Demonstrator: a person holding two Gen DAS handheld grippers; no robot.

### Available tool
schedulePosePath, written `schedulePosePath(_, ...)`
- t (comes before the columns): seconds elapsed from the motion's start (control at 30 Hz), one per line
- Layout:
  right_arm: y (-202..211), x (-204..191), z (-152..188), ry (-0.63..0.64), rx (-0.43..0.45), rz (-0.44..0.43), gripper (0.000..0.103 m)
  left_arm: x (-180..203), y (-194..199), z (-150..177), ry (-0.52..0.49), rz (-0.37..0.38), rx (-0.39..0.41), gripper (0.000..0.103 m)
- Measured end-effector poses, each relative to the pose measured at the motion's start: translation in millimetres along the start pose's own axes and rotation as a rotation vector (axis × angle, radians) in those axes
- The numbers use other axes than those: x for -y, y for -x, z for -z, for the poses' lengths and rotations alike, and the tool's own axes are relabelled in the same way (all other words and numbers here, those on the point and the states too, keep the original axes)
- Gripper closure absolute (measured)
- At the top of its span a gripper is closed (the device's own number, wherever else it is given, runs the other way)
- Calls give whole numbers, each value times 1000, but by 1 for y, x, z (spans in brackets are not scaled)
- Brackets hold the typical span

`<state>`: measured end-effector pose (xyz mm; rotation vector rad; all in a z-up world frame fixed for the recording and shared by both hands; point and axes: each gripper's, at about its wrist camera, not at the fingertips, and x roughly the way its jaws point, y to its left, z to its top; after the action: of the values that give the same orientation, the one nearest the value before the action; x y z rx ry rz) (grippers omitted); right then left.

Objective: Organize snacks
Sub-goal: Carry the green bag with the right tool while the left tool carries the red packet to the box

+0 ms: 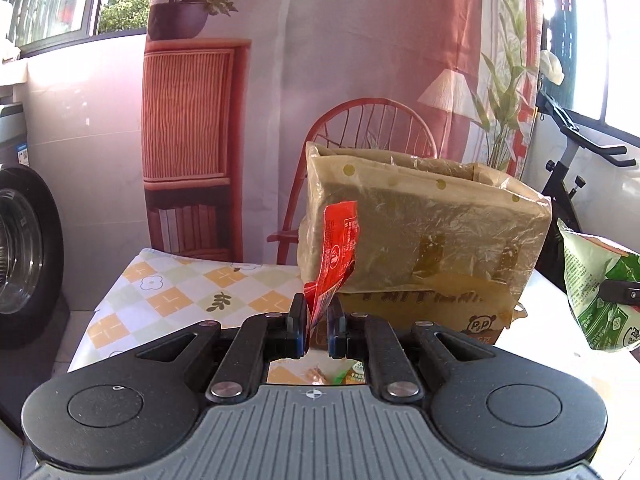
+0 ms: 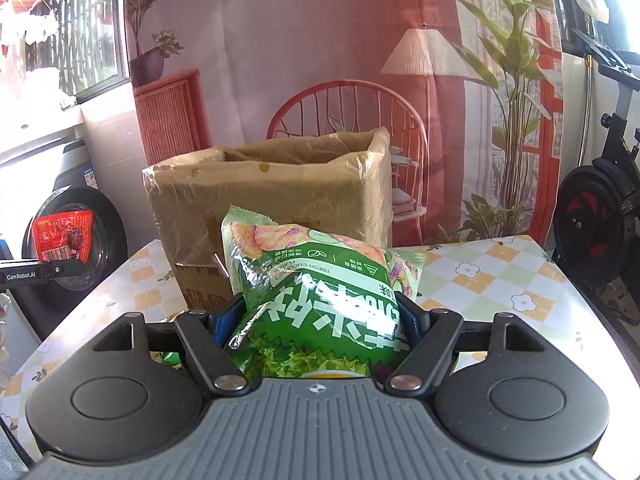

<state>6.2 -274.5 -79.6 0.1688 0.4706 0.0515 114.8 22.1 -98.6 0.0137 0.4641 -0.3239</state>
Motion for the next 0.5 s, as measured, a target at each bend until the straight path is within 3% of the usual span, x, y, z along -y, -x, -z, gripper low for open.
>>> schedulePosePath(0.27, -10, -7, -83, 63, 152, -79, 27, 22, -12, -58, -30, 49, 78, 92)
schedulePosePath(0.5, -82, -16, -139, 85, 163, -88, 27, 43, -63, -115, -60, 81, 77, 92)
